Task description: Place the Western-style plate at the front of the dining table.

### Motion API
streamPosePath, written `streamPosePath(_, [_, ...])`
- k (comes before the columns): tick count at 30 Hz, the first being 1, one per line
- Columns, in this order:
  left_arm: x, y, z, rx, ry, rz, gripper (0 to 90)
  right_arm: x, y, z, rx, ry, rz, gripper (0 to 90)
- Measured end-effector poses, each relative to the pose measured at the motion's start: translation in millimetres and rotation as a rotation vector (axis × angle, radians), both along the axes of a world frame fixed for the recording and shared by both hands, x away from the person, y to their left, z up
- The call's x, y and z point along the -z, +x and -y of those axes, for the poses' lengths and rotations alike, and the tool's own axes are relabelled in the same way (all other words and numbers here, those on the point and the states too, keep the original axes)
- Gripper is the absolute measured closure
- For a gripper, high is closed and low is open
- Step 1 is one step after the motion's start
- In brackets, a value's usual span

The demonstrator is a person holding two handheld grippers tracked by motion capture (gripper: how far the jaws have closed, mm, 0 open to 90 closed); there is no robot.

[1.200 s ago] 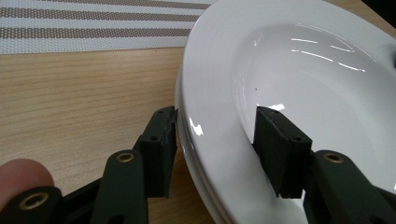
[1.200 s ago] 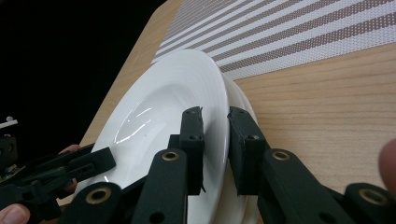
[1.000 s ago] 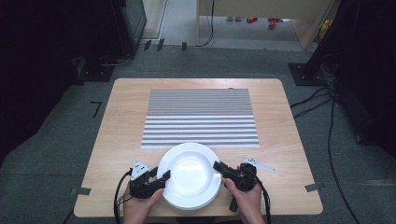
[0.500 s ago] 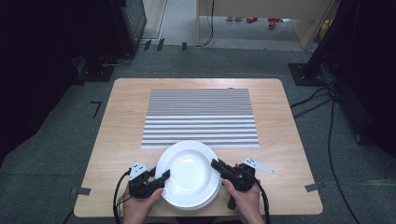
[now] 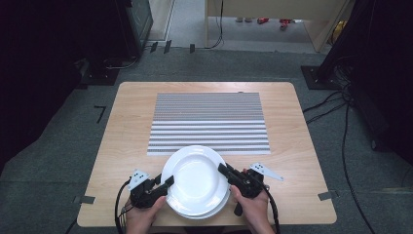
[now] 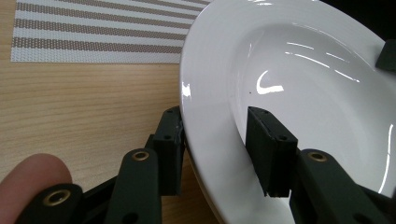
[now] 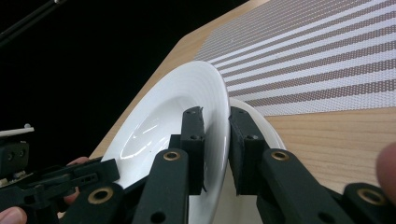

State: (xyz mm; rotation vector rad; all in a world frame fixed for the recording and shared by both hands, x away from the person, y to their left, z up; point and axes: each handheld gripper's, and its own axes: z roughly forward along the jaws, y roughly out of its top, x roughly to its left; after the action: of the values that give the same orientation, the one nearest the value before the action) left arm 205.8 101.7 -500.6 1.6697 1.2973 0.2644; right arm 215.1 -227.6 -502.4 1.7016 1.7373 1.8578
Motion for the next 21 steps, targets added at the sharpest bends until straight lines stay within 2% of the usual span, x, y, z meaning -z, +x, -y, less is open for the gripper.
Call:
streamPosePath(7, [-1.4, -0.6, -6.3, -0.012, -0.053, -0.004, 63.3, -2.4, 4.8, -3.0, -0.008, 0.008, -0.017, 79.3])
streamPosePath(9, [-1.4, 0.6, -9.1, -0.013, -0.097, -0.025, 65.3, -3.0, 5.6, -3.0, -0.008, 0.002, -0.035, 79.0])
streamPosePath(12, [-2.5, 2.2, -9.1, -0.008, -0.093, -0.031, 65.9, -2.2, 6.4, -2.2, -0.009, 0.006, -0.052, 79.0])
streamPosePath(16, [-5.0, 5.5, -12.5, -0.006, -0.124, -0.043, 67.5, -2.5, 7.3, -2.4, -0.006, 0.008, -0.048, 79.1])
streamPosePath(19, [-10.5, 7.3, -13.2, -0.003, -0.118, -0.029, 68.7, -3.9, 8.0, -3.2, -0.002, 0.015, -0.042, 79.0])
streamPosePath(21, [-14.2, 8.7, -11.8, -0.012, -0.099, -0.016, 68.8, -6.4, 8.8, -3.4, -0.002, 0.02, -0.039, 79.1])
